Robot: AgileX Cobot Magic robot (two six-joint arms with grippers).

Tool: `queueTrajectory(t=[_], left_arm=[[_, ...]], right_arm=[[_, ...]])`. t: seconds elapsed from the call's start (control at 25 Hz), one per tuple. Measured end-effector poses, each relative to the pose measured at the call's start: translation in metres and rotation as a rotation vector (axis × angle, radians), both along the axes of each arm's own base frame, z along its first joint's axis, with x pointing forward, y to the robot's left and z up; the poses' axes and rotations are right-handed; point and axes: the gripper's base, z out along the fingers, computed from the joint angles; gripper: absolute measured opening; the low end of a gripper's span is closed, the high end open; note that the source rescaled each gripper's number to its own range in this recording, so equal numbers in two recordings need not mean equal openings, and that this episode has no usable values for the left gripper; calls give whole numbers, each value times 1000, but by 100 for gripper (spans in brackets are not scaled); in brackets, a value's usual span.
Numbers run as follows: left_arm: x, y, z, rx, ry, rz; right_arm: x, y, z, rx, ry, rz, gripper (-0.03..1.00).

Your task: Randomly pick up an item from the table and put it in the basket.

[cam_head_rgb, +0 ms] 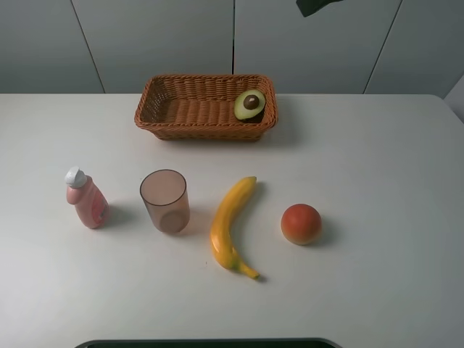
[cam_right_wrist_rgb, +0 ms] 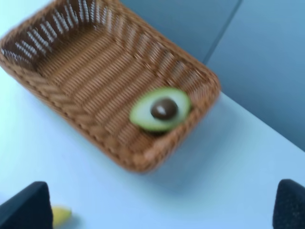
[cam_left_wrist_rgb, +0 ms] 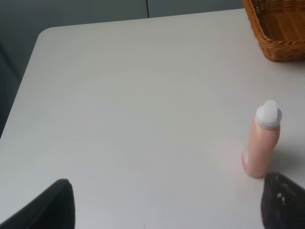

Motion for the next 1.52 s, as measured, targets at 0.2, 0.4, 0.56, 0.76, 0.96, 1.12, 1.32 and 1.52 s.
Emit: queueTrajectory(t=[0.2,0.4,0.56,0.76,0.96,1.12,1.32,1.52], left_arm=[[0,0,0,0,0,0],[0,0,0,0,0,0],[0,0,0,0,0,0],[0,0,0,0,0,0],[0,0,0,0,0,0],[0,0,0,0,0,0],[0,0,0,0,0,0],[0,0,0,0,0,0]], right_arm=[[-65,-44,46,-70,-13,-96,99],[-138,-71,81,-22,-180,-174,99],[-205,-93,78,33,-285,-221,99],[-265,-112,45,107,-348,-278,99],[-295,-118,-13,176,-309,-299,99],[-304,-117,-53,240,-317,-299,99],[-304,-116,-92,259,-281,-303,99],[-300,-113,-102,284,-280,-300,99]])
